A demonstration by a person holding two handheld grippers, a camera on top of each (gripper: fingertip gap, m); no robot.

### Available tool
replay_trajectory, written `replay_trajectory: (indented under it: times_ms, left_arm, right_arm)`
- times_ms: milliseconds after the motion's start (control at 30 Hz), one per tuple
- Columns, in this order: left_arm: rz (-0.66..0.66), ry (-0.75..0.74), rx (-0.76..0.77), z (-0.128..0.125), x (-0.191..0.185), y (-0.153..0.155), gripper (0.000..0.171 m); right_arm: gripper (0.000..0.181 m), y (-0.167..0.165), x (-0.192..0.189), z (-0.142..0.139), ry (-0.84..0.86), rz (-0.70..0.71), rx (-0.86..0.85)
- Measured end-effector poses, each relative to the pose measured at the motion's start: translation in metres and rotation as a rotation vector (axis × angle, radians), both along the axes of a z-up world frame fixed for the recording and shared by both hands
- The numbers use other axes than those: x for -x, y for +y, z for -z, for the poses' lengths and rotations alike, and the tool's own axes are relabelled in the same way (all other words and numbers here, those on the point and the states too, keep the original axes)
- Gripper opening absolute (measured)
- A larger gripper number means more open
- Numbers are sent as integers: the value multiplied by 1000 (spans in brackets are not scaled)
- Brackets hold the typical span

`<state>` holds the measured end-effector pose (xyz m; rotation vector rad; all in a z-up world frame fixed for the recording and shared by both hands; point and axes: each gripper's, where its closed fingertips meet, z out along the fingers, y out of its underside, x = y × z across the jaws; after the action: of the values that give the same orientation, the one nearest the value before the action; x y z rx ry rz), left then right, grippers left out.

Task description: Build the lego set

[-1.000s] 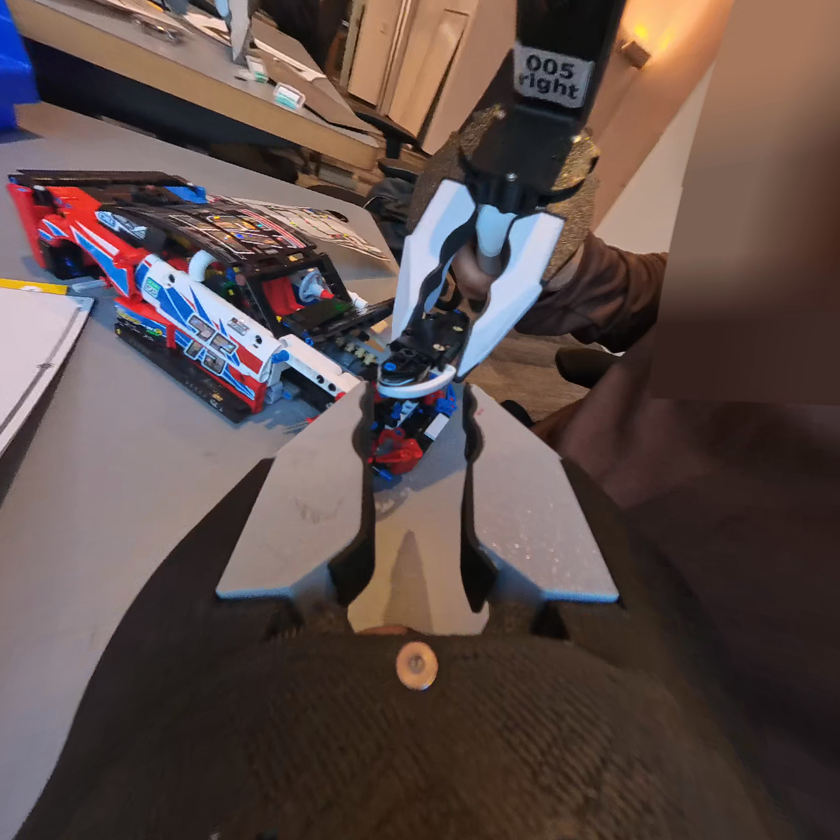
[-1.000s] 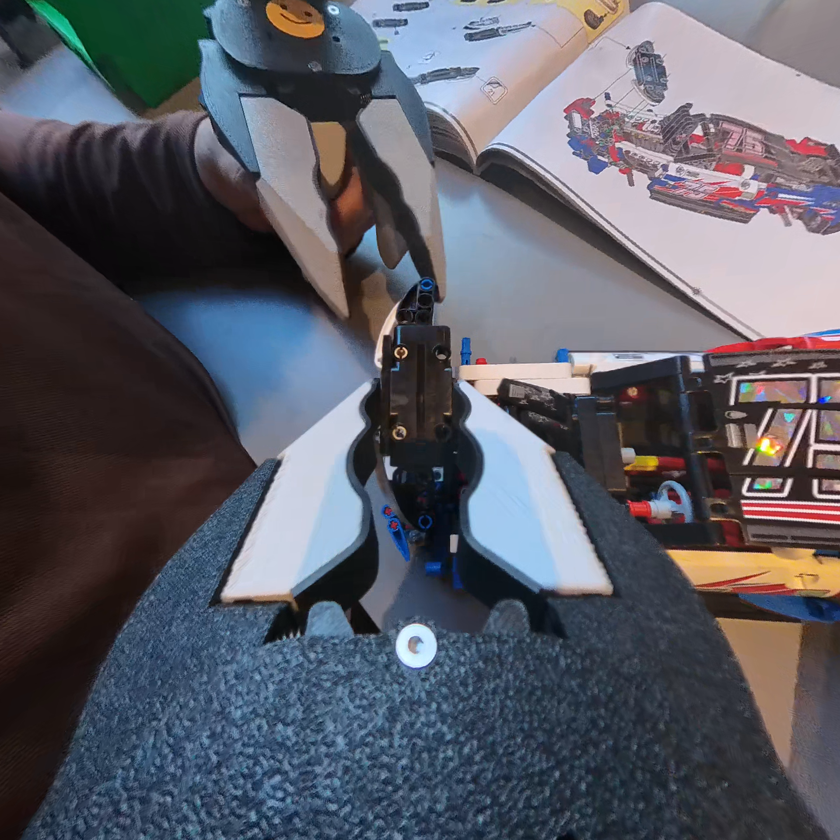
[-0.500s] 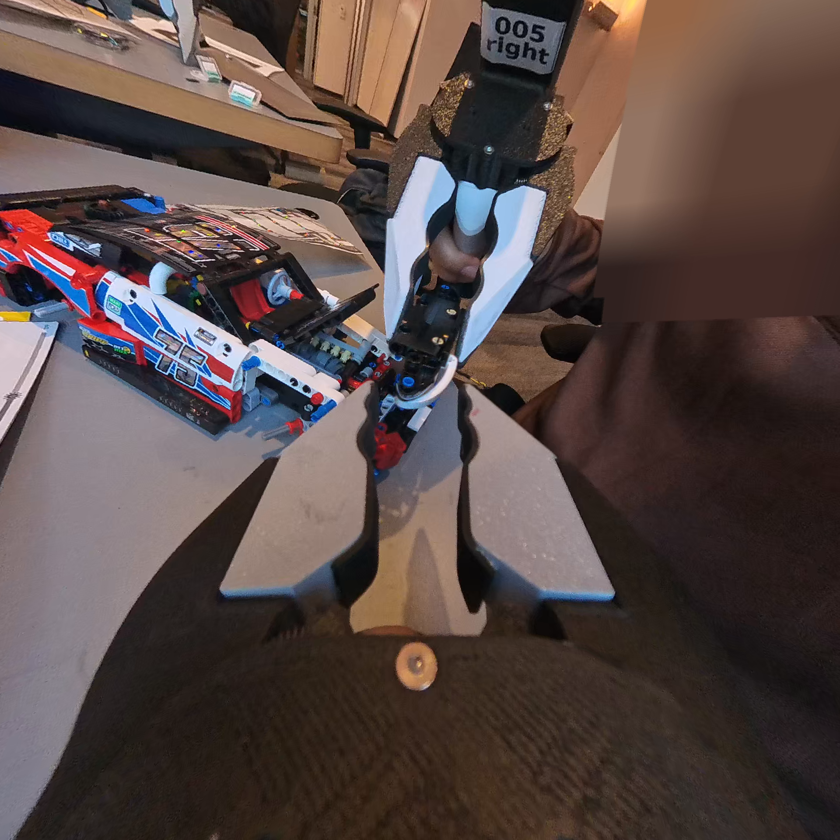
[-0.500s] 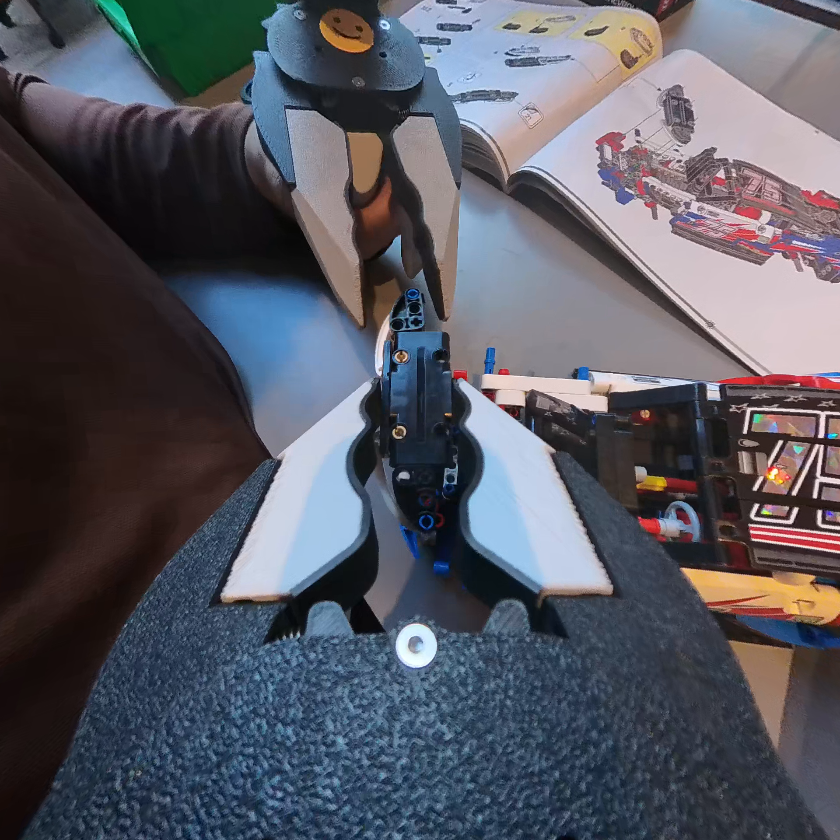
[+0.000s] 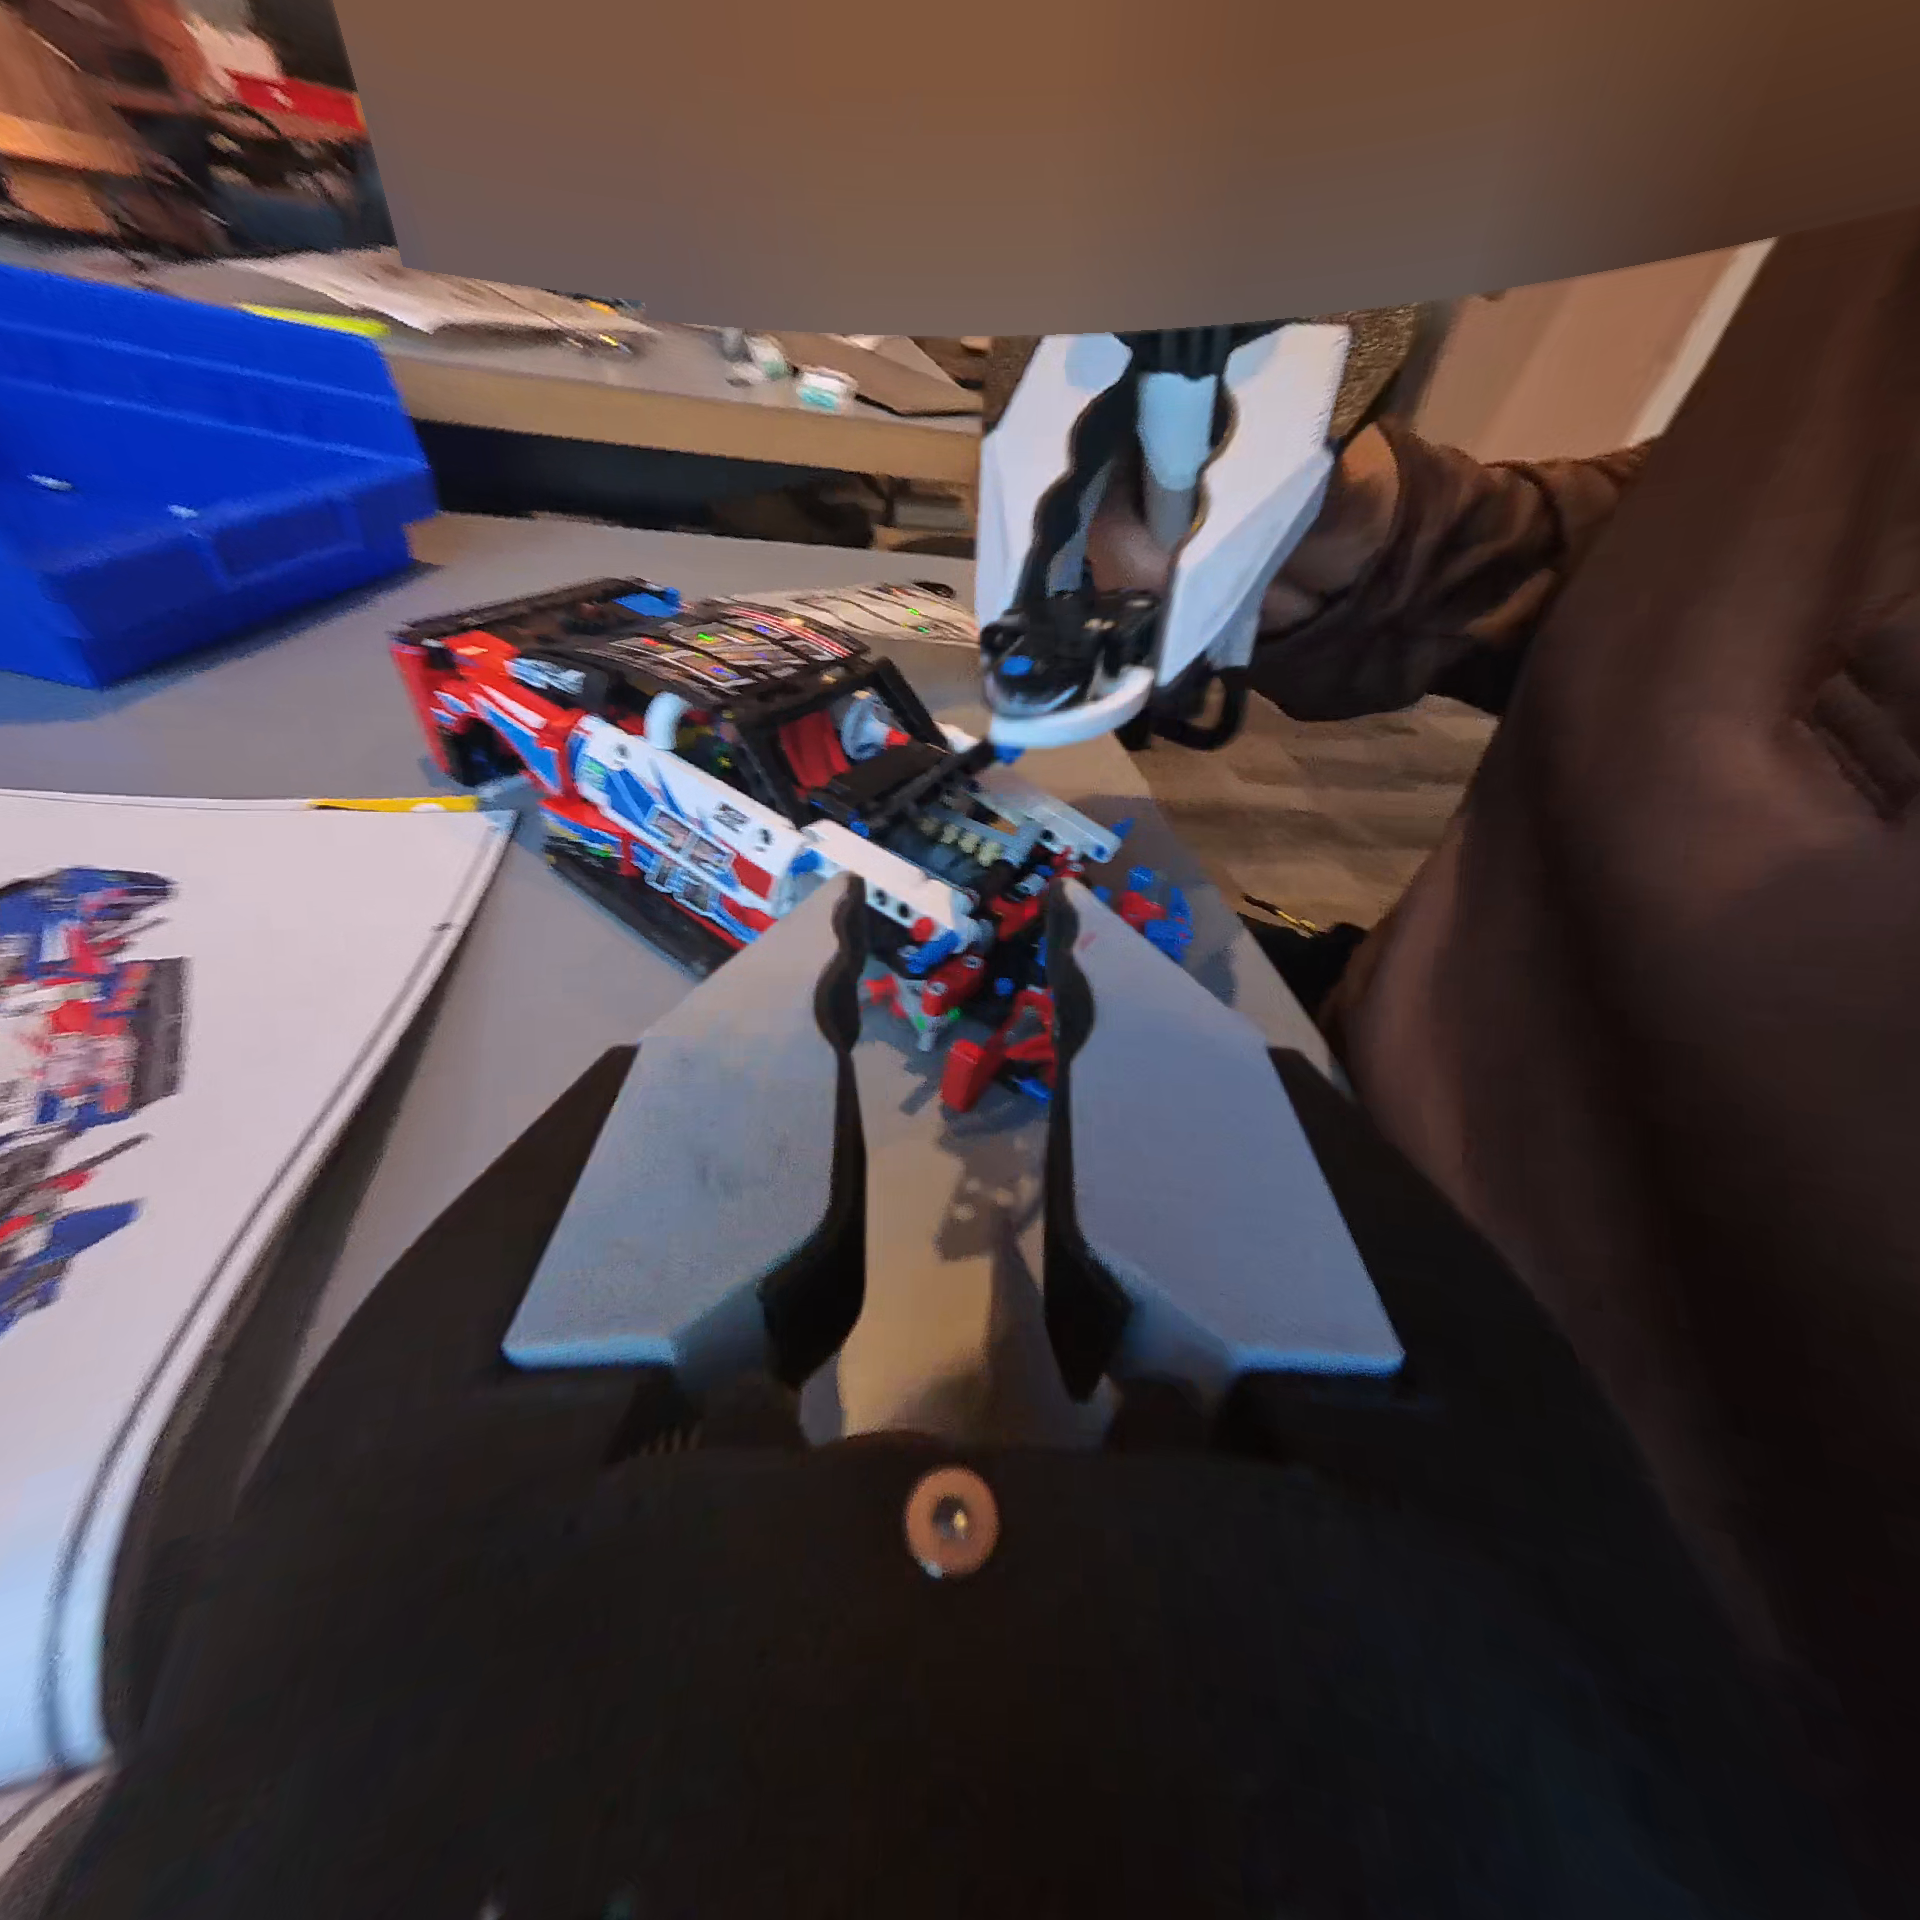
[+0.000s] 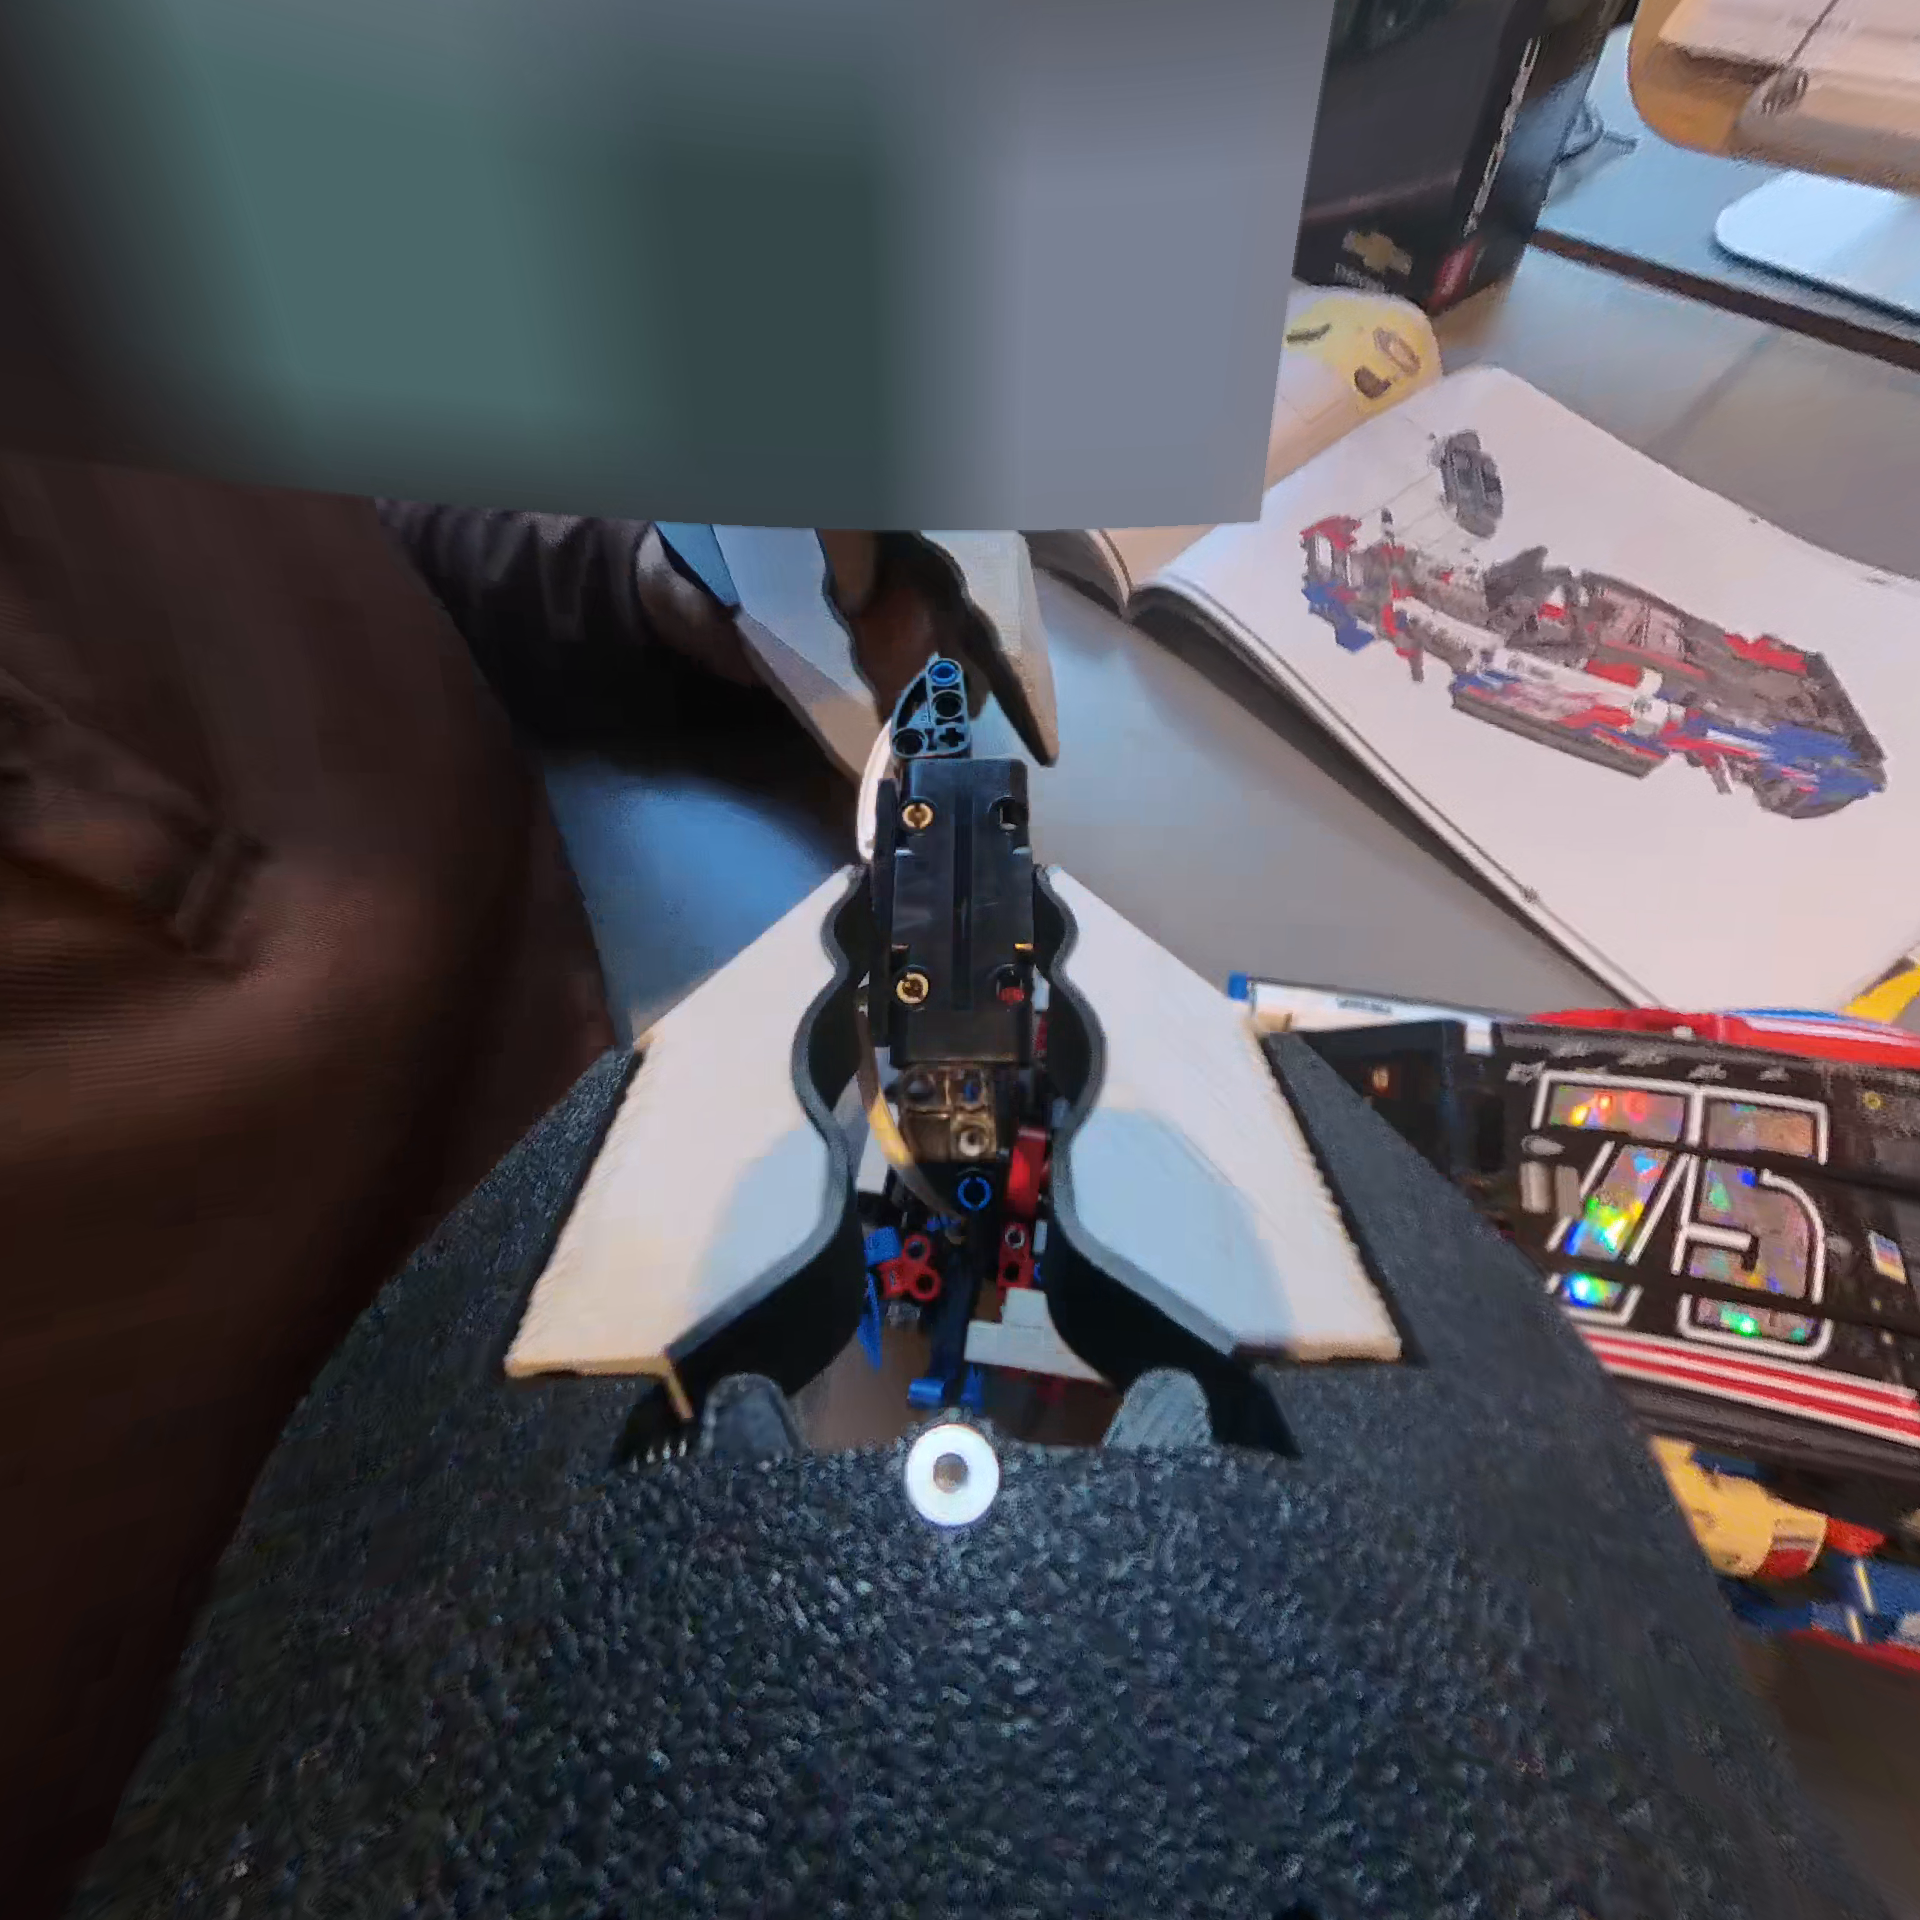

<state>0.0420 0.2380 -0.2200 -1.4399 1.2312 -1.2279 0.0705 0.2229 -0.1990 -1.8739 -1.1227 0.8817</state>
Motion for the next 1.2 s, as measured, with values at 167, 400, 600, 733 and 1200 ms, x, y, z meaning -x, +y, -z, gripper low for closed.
replay_trajectory:
  times_ms: [167, 400, 600, 733, 1200]
  left_arm:
    - [-71, -57, -9, -8, 8, 14, 30]
    - [-78, -85, -8, -11, 12, 15, 30]
    - [-87, -102, 9, -13, 13, 17, 29]
    - [-86, -90, 2, -12, 12, 16, 29]
    - [-92, -113, 26, -14, 15, 19, 28]
  right_arm:
    - [29, 22, -1, -20, 120, -2, 7]
    - [30, 38, 0, -23, 178, -1, 34]
    - [30, 42, -4, -17, 179, 15, 40]
    - [30, 44, -7, -18, 187, 23, 36]
    - [30, 50, -8, -16, 196, 24, 37]
